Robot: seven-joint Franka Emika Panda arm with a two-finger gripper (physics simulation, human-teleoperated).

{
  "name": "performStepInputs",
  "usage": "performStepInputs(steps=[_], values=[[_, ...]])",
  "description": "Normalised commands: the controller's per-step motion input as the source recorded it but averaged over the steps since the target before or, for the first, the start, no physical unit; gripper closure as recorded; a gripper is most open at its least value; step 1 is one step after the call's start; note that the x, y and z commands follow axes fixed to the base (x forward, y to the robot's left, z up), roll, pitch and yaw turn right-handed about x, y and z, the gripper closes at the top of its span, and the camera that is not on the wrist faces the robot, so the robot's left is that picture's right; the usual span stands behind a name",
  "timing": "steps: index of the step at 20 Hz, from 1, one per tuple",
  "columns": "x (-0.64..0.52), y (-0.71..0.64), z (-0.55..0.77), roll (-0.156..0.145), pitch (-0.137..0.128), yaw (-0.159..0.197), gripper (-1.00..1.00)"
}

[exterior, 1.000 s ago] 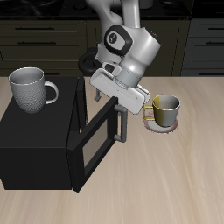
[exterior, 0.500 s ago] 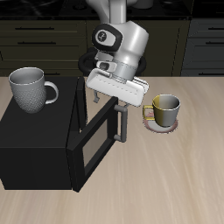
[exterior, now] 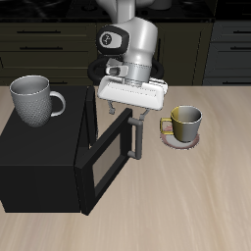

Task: Open the microwave

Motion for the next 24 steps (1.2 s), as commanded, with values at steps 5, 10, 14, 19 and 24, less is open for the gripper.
performStepInputs(steps=[5, 10, 14, 19, 24], values=[[0.19, -0.18, 0.33, 0.024, -0.077, 0.104, -1.00], [0.24, -0.27, 0.14, 0.015, -0.006, 0.113, -1.00], [0.26, -0.18, 0.10, 0.001, 0.016, 0.037, -1.00], [0.28, -0.03, 0.02, 0.015, 0.032, 0.011, -1.00], [0.34, 0.08, -0.12, 0.001, 0.033, 0.013, -1.00]])
